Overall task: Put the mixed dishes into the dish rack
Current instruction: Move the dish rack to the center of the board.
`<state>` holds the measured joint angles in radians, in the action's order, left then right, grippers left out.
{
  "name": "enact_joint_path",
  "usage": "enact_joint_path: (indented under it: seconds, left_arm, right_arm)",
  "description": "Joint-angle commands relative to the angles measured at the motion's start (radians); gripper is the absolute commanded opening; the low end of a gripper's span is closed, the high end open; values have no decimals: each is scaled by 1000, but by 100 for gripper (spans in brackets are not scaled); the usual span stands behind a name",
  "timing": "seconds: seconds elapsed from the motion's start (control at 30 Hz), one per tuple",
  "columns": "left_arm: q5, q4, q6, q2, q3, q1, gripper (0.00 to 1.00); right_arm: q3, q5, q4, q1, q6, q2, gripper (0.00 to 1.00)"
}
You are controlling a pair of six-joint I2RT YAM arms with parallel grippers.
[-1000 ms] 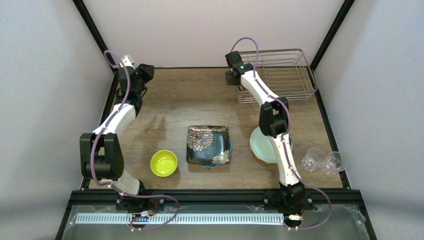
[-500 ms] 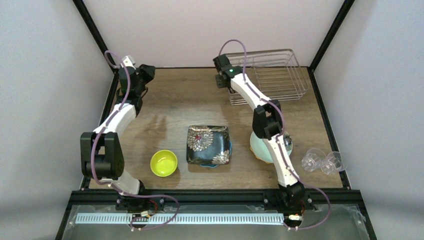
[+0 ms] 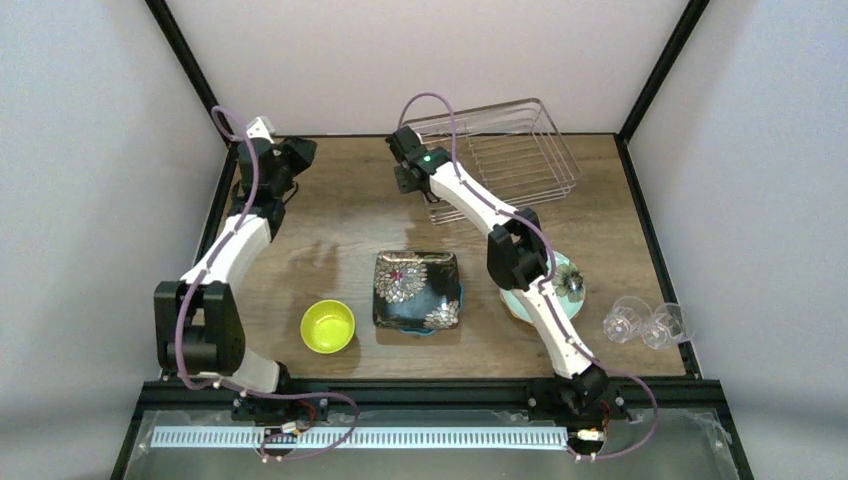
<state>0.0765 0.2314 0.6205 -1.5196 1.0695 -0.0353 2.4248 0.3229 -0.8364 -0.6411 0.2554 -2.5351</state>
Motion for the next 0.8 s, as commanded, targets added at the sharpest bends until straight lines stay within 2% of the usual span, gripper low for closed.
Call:
enact_joint_path:
  seconds: [0.0, 0.23, 0.33, 0.4, 0.6, 0.67, 0.77]
  left_arm:
    - [5, -72, -13, 77, -24, -4, 100]
    - [13, -74, 1, 87, -47, -6, 100]
    - [30, -64, 25, 66, -52, -8, 100]
    - [36, -65, 20, 66, -61, -11, 100]
    - [21, -83, 19, 102, -78, -10, 100]
    - [14, -94, 24, 118, -83, -10, 100]
    - [0, -117, 27, 146, -88, -11, 100]
  right_arm:
    - [14, -79, 65, -79, 48, -1, 1]
    - [58, -54, 44, -127, 65, -23, 1]
    - [42, -57, 51, -137, 77, -30, 5]
    - [38, -60, 48, -140, 90, -41, 18]
    - [-78, -53, 114, -147, 82, 22, 67]
    - [-94, -58, 123, -147, 80, 55, 75]
    - [-101, -62, 125, -147, 75, 86, 78]
